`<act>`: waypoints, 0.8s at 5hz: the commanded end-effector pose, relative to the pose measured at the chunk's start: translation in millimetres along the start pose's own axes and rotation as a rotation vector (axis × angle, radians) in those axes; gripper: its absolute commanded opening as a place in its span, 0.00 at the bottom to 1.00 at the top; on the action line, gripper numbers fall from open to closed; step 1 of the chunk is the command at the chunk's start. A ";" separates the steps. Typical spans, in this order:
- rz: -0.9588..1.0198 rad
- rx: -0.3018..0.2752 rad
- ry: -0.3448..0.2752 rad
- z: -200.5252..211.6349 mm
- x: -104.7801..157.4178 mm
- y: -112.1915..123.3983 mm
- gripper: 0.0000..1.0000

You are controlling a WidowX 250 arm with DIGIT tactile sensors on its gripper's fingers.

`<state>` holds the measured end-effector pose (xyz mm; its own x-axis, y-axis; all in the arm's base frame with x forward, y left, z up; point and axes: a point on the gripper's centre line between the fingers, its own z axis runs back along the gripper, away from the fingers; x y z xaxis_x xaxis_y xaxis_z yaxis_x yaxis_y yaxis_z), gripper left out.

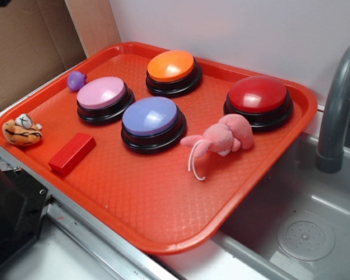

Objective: Push the pink button.

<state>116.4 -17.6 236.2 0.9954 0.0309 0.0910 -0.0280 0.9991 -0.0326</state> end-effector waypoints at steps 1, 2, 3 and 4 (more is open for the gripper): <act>0.000 0.000 0.000 0.0 0.0 0.0 1.00; 0.206 0.041 0.095 -37.7 26.5 50.3 1.00; 0.275 0.062 0.123 -67.8 44.8 92.1 1.00; 0.233 0.113 0.071 -92.7 62.6 104.0 1.00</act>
<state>179.9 83.0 138.8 0.9627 0.2706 -0.0092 -0.2695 0.9611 0.0601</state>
